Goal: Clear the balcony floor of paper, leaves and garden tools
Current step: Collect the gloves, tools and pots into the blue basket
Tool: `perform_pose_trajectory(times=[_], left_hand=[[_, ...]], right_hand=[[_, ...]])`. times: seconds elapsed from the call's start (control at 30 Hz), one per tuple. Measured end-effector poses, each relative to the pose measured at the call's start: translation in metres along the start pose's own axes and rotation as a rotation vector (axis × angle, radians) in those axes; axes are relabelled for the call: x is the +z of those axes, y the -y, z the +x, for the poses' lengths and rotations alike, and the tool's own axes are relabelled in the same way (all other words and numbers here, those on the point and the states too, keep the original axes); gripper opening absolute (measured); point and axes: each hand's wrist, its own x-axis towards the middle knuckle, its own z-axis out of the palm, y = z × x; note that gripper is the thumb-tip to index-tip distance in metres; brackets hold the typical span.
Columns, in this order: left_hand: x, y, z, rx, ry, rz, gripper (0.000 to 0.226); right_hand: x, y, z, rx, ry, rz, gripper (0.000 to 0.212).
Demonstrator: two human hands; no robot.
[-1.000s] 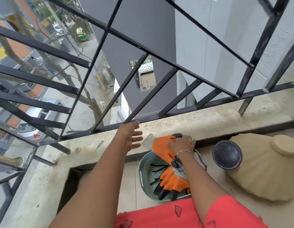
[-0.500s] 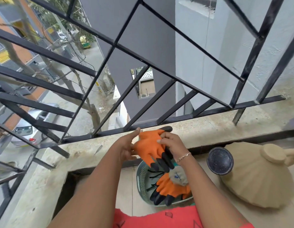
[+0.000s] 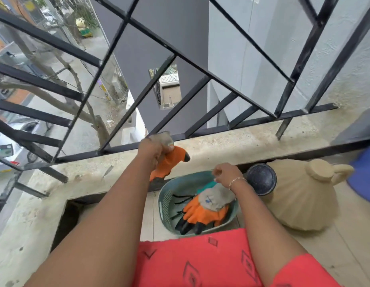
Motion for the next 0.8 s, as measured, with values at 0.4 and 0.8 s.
perform_pose_trajectory(times=[0.4,0.8], left_hand=[[0.006,0.0,0.003,0.051,-0.074,-0.024,0.061],[-0.01,-0.003,-0.001,0.097,-0.119,0.079,0.043]], right_hand=[[0.009,-0.006,-0.011,0.105,-0.007,-0.588,0.029],[-0.046,0.031,-0.027,-0.1,0.087,0.264,0.022]])
